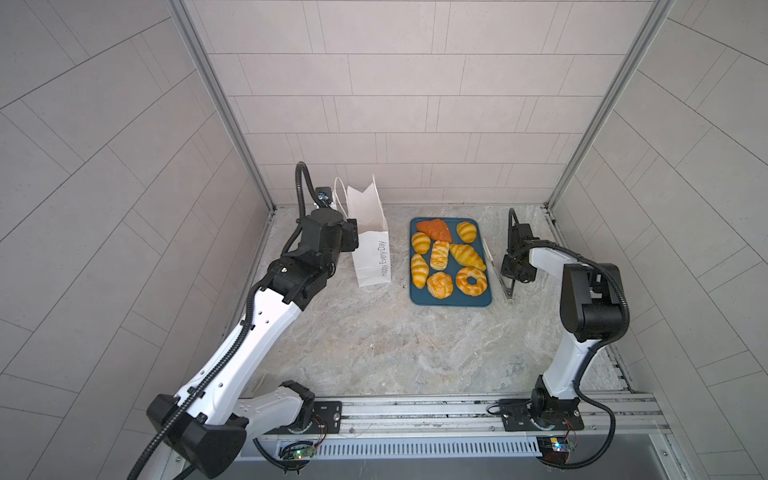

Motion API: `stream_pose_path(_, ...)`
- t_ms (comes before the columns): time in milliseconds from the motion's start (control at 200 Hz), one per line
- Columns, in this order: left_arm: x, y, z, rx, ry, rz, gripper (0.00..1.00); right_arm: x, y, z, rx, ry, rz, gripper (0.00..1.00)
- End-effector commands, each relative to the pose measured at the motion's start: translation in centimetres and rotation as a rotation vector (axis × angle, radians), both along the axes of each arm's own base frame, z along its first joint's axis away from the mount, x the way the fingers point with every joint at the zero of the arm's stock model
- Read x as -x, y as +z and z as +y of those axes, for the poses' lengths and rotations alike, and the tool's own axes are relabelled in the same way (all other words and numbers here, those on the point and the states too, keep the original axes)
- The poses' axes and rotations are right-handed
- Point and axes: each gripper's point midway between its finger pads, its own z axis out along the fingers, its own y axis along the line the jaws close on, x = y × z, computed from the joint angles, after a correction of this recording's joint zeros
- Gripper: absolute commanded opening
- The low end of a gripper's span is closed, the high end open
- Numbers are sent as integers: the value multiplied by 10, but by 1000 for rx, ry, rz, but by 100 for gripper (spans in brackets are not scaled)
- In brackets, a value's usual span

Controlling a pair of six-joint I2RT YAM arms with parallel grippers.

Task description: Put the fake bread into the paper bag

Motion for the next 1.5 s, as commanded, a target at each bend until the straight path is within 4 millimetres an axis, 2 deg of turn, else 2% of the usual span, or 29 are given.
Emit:
stream_pose_path(0, 4, 25, -9, -41, -15, -65, 73, 5, 41, 1, 6, 26, -63, 2)
stream_pose_path(130, 7, 36, -40, -85, -100, -87, 73, 9, 79, -4, 21, 33, -139, 0)
stream_pose_path(220, 9, 42, -71, -84, -199, -109, 73, 10, 109, -4, 10, 42, -219, 0)
stream_pose_path(330, 14, 46, -113, -42, -352, -115, 72, 9, 144, 7, -48, 84, -321, 0)
stream_pose_path(440, 21, 53, -158, 15, -539, -119, 72, 2, 172, 32, -162, 166, -408, 0)
stream_pose_path(530, 24, 59, -191, 79, -668, -122, 72, -9, 191, 59, -306, 244, -476, 0)
stream_pose_path(671, 19, 62, -227, 159, -784, -95, 73, -28, 219, 100, -529, 351, -578, 0)
stream_pose_path(811, -2, 51, -250, 256, -834, -27, 74, -37, 248, 123, -637, 434, -662, 0)
stream_pose_path(906, -19, 44, -264, 358, -878, 12, 71, -43, 263, 137, -745, 471, -691, 0)
stream_pose_path(1086, -32, 48, -287, 408, -964, -15, 70, -42, 287, 160, -920, 570, -692, 1)
stream_pose_path(1246, -41, 58, -295, 463, -1016, -66, 70, -34, 293, 172, -1013, 629, -643, 3)
stream_pose_path(1386, -47, 60, -303, 460, -1049, -79, 70, -38, 292, 174, -1032, 637, -625, 3)
stream_pose_path(1491, -62, 59, -304, 476, -1038, -73, 70, -43, 290, 177, -1043, 639, -610, 3)
